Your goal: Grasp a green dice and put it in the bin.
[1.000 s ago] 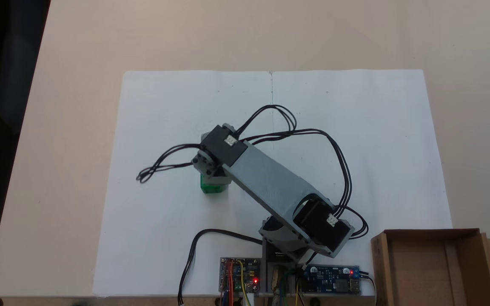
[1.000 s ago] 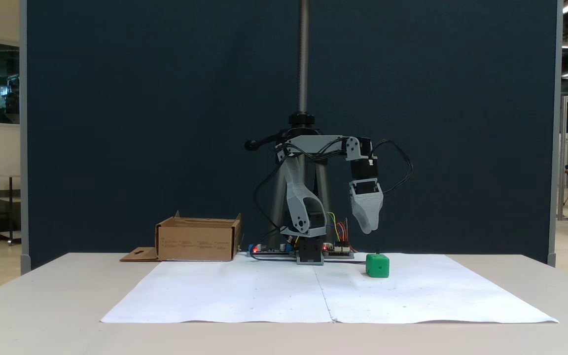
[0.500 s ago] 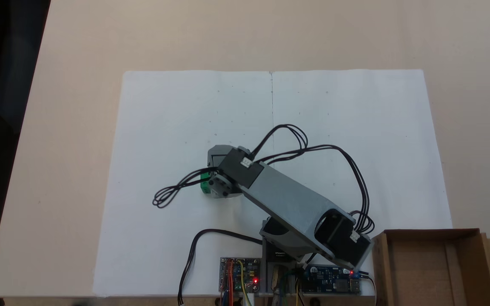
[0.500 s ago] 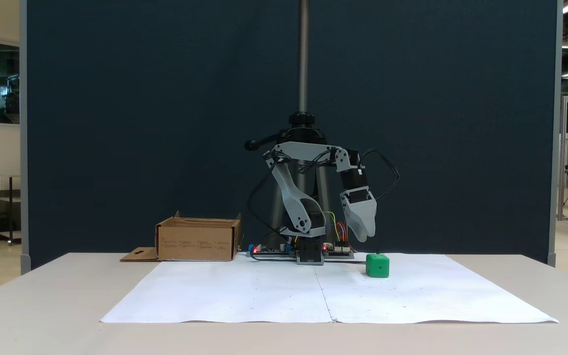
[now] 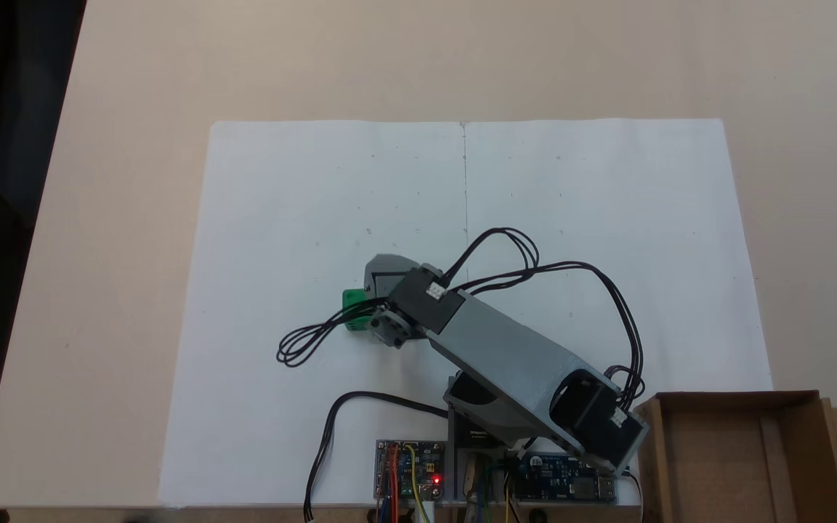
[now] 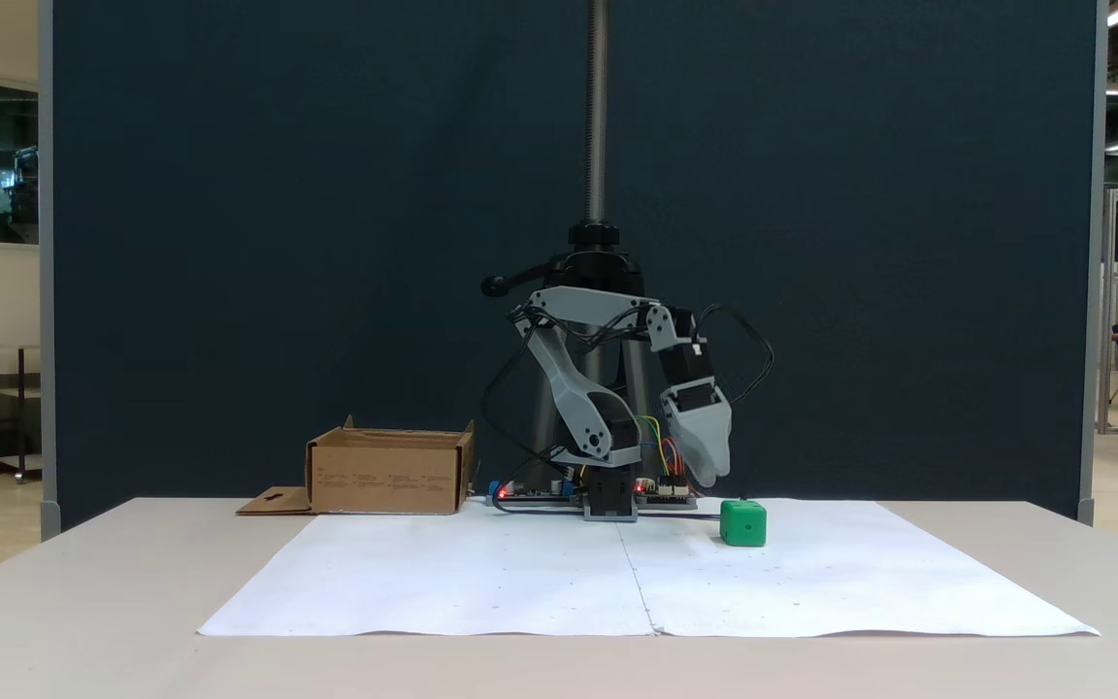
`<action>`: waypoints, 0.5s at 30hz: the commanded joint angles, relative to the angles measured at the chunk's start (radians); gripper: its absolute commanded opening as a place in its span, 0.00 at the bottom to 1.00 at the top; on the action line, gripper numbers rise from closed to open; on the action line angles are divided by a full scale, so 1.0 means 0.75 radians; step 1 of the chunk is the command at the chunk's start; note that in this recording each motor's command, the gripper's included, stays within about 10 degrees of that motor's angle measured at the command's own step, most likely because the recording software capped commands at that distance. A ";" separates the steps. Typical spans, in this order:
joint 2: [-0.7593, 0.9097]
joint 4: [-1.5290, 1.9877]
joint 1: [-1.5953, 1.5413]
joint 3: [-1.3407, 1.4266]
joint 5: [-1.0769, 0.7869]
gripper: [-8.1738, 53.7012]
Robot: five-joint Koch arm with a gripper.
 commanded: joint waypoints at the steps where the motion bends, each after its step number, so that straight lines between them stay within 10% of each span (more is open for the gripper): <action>1: -0.006 -0.022 -0.025 -0.025 0.102 0.79; 15: -0.135 0.292 -0.029 -0.145 0.100 0.77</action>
